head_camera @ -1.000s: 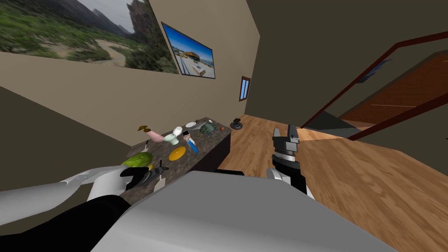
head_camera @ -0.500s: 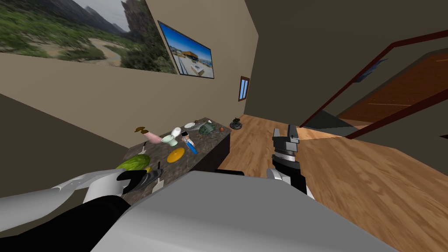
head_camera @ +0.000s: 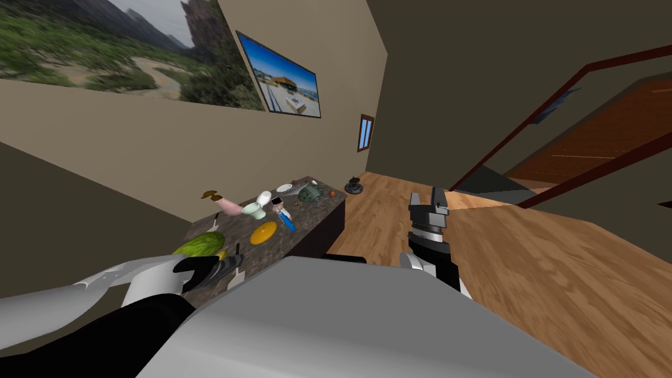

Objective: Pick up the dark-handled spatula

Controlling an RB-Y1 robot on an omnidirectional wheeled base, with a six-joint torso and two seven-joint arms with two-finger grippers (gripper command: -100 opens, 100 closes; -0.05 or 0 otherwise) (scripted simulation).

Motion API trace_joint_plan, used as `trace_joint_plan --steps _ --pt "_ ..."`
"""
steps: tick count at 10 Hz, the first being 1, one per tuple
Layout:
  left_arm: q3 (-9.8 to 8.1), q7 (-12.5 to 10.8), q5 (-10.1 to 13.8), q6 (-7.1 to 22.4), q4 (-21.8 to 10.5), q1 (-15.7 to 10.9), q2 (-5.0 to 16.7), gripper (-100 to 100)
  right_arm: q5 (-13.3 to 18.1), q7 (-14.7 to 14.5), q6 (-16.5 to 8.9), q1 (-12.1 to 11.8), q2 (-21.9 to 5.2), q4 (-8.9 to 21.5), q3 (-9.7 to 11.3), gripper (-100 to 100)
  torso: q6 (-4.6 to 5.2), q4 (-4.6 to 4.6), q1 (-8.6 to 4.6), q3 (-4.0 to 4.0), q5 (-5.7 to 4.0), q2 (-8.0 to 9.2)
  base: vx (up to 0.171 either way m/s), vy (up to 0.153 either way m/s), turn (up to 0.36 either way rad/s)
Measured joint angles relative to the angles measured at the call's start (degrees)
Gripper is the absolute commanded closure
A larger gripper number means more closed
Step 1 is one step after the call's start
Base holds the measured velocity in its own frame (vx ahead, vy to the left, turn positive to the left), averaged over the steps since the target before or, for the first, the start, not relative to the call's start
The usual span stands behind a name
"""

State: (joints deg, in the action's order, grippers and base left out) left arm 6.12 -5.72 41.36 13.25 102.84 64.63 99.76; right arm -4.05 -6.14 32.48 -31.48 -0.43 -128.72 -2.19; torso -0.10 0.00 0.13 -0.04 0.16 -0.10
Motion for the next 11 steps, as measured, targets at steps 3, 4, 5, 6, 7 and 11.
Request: trace_joint_plan --steps 3,4,5,6,7,11 --pt "-1.48 -1.0 1.6 0.5 1.3 0.3 3.3 100 0.0 0.0 0.0 0.0 0.0 0.0 0.0 0 -0.01 0.03 0.0 0.08 0.0 0.15 -0.038 0.003 0.071" --pt "-2.46 -1.5 2.0 0.5 1.6 1.1 4.5 100 0.0 0.0 0.0 0.0 0.0 0.0 0.0 0 -0.01 0.03 -0.01 0.09 -0.01 0.15 -0.041 0.002 0.091" --pt "-0.54 -1.1 3.7 0.5 1.5 -1.5 6.0 100 0.0 0.0 0.0 0.0 0.0 0.0 0.0 0 -0.01 0.03 0.0 0.09 -0.01 0.15 -0.033 0.003 0.042" --pt "-1.39 -1.3 4.0 0.7 1.9 -0.8 6.8 100 0.0 0.0 0.0 0.0 0.0 0.0 0.0 0 -0.02 0.03 -0.01 0.08 0.0 0.15 -0.03 0.008 0.042" --pt "-1.51 -1.2 4.5 1.2 2.4 -1.3 7.1 100 0.0 0.0 0.0 0.0 0.0 0.0 0.0 0 -0.01 0.03 0.01 0.08 0.0 0.14 -0.016 0.005 0.012" --pt "-5.06 -3.7 4.0 1.0 3.4 2.1 10.0 0 0.0 0.0 0.0 0.0 0.0 0.0 0.0 0 -0.01 0.01 -0.01 0.04 0.0 0.06 -0.012 0.002 0.027"
